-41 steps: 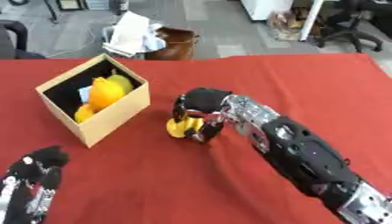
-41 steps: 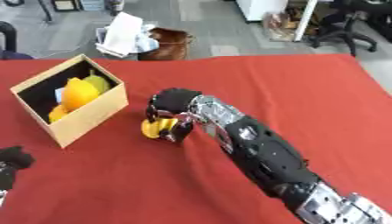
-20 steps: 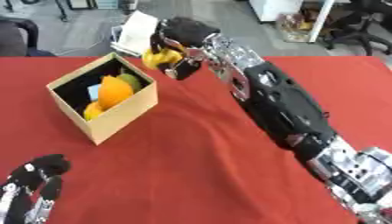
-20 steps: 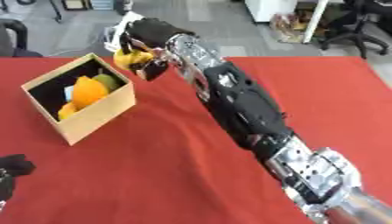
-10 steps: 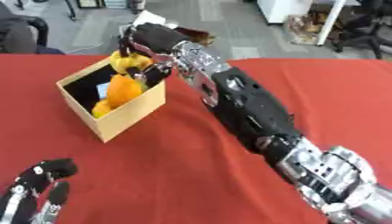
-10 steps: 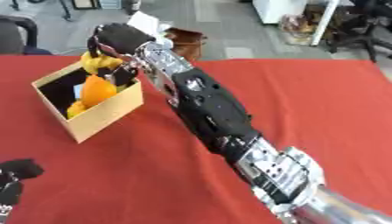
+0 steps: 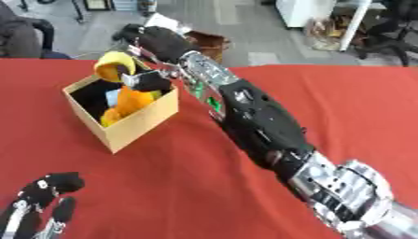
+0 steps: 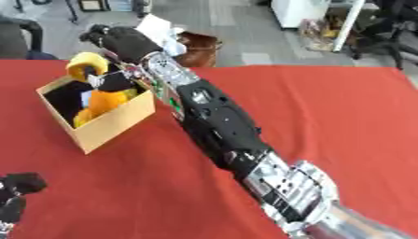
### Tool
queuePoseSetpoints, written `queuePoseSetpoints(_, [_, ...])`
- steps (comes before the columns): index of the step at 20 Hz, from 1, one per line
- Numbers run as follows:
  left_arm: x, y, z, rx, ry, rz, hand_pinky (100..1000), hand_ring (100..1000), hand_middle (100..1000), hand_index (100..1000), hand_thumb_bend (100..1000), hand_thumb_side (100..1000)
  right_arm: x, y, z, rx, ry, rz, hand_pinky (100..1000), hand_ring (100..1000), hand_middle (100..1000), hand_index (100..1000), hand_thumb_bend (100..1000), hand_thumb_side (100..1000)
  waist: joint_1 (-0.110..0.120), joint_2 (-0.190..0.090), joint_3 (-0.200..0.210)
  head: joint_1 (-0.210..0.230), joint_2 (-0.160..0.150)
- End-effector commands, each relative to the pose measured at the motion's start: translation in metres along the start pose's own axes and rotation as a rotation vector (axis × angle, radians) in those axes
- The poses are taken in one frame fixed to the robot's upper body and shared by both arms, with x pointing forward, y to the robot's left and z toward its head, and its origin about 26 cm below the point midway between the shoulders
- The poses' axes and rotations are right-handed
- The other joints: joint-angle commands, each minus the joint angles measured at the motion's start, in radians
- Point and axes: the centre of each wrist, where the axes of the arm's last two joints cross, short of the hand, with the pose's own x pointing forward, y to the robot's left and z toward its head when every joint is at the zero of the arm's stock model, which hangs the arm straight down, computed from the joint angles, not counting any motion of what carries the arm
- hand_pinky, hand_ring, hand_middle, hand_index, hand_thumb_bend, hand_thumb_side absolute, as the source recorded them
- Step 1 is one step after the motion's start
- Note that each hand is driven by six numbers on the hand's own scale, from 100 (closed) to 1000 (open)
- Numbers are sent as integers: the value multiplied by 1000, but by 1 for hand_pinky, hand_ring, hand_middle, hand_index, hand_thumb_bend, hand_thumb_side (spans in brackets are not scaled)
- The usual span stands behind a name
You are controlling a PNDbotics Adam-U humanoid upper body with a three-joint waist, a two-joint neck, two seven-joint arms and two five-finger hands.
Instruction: Pick up objects on the table and place them in the box.
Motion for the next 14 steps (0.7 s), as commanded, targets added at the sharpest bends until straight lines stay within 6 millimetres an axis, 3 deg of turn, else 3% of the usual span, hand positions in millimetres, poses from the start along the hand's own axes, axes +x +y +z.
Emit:
queuePoseSetpoints(1, [4, 0, -5, -5, -23, -1, 747, 686, 622, 759, 384, 730, -1, -10, -3, -14, -1, 12, 732, 737, 875, 927, 100, 658, -11, -26, 1, 2, -13])
queuePoseSetpoints(11, [4, 1, -4, -3, -20, -2, 750, 691, 629, 763, 378, 734, -4, -18, -1, -41, 3, -1, 717, 723, 855, 925, 100, 610, -10, -25, -9, 9, -13])
queuePoseSetpoints(14, [3, 4, -3, 10, -15, -7, 750, 692, 629, 763, 377, 734, -8, -31, 1, -80, -11, -19, 702, 709, 840, 928, 100, 505, -10, -25, -21, 20, -13])
